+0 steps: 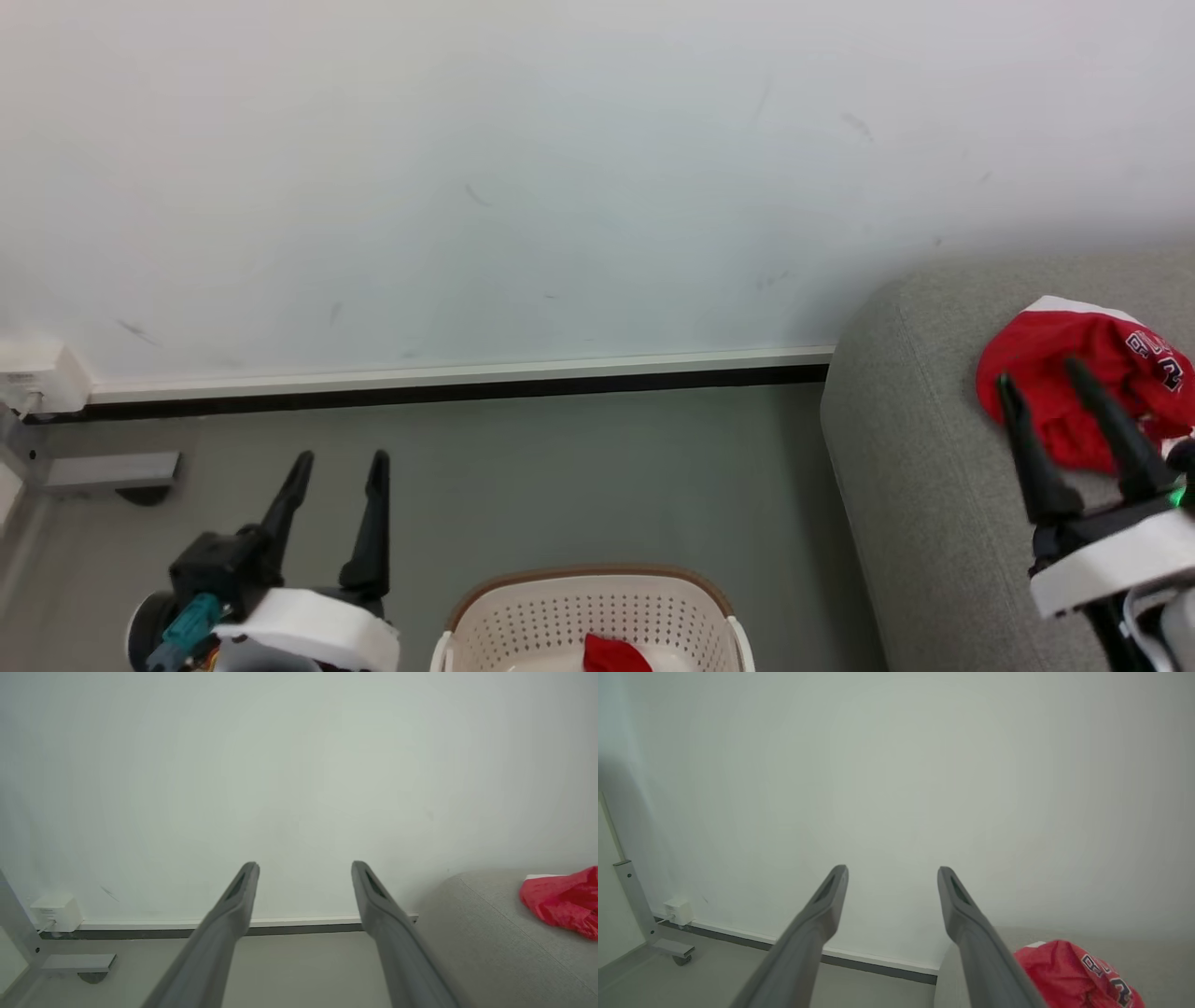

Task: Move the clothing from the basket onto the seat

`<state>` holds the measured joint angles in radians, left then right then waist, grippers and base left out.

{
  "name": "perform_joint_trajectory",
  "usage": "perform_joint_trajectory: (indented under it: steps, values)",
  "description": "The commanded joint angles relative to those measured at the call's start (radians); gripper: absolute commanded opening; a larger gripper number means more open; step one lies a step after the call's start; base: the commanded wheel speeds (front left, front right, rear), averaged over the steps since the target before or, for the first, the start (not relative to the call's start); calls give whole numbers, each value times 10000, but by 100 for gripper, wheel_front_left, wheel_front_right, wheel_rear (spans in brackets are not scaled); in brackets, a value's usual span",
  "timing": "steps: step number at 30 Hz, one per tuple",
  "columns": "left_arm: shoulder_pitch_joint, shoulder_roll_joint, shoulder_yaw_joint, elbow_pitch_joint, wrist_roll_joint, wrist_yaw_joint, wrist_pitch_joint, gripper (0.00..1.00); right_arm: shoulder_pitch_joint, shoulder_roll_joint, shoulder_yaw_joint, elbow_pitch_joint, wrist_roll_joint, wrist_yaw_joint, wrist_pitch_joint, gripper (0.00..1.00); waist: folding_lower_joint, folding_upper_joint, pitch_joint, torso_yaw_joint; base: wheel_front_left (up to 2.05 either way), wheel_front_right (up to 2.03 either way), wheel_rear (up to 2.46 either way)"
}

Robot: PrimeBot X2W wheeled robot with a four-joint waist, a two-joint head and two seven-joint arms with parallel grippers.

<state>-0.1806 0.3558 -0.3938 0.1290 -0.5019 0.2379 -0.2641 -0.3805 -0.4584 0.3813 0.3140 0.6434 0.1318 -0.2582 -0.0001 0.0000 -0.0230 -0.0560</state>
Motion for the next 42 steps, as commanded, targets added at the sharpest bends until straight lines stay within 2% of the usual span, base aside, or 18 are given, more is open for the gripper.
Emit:
perform_joint_trajectory:
  steps: [1,5,8,12,17,27,42]
  values:
    - [226,-41,130,-76,144,45,-3,100,433,218,-231,-174,-203,-22,-69,100,1,0,-4,47,0,0,0]
    - [940,-315,1053,-548,535,80,-3,100,2021,1262,-1067,-796,-1104,-22,-70,100,1,0,-116,104,0,0,0]
    - [1721,-602,1744,-847,974,75,-2,100,2712,1687,-1467,-1165,-1632,-22,-70,100,1,0,-165,69,0,0,0]
    - [2429,-1066,2533,-914,1425,-165,-2,100,3246,2138,-1691,-1520,-2124,-22,-59,100,1,0,-192,14,0,0,0]
    - [2761,-1596,3103,-642,2047,-684,-3,100,3648,2560,-2002,-1580,-2427,-22,-58,100,1,0,-209,77,0,0,0]
    - [2648,-2286,3902,-161,2932,-1625,-3,100,3808,2786,-2149,-1212,-2646,-22,-51,100,1,0,-194,139,0,0,0]
    - [2559,-2817,4503,-107,3552,-2192,-3,100,3563,2692,-2151,-1101,-2670,-22,-51,100,1,0,-159,1,0,0,0]
